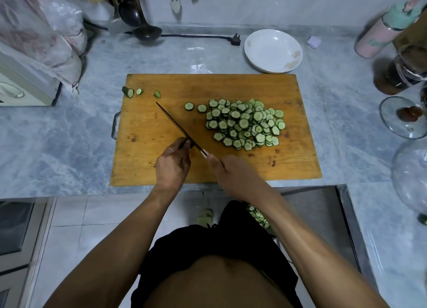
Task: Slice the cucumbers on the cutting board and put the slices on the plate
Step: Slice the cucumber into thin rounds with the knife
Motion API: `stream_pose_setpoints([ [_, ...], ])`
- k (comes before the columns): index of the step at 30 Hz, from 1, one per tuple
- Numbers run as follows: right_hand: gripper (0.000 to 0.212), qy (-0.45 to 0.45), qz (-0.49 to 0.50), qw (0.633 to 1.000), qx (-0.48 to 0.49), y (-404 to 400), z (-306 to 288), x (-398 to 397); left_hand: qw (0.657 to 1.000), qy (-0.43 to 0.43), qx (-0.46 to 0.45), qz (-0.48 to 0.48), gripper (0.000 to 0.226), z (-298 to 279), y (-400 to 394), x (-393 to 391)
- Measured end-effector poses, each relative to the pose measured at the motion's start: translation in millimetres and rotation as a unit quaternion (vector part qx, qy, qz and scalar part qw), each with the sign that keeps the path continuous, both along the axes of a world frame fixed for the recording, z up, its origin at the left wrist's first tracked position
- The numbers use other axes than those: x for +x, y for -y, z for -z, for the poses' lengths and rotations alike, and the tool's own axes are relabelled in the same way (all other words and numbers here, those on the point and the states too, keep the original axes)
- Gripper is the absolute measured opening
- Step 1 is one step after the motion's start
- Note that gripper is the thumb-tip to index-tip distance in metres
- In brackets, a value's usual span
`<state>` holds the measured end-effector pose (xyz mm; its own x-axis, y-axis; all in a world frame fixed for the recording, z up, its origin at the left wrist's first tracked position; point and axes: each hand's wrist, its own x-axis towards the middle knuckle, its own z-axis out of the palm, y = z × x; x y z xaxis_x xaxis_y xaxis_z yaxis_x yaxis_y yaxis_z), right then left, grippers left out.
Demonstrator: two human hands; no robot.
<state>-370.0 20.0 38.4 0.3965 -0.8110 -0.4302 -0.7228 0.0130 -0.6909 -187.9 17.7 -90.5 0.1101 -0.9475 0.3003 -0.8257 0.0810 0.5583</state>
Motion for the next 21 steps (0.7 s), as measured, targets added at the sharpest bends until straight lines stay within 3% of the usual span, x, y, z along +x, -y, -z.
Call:
stream_pose_setpoints([
  [10,0.050,-0.010,0.006,1.000,-0.018,1,22,12,1.000,-0.026,0.000,-0.004,0.027,-1,-2,1],
  [21,0.046,0.005,-0.009,0.999,-0.031,-13,2,-5,0.999,-0.049,-0.015,-0.008,0.027,4,-2,5],
])
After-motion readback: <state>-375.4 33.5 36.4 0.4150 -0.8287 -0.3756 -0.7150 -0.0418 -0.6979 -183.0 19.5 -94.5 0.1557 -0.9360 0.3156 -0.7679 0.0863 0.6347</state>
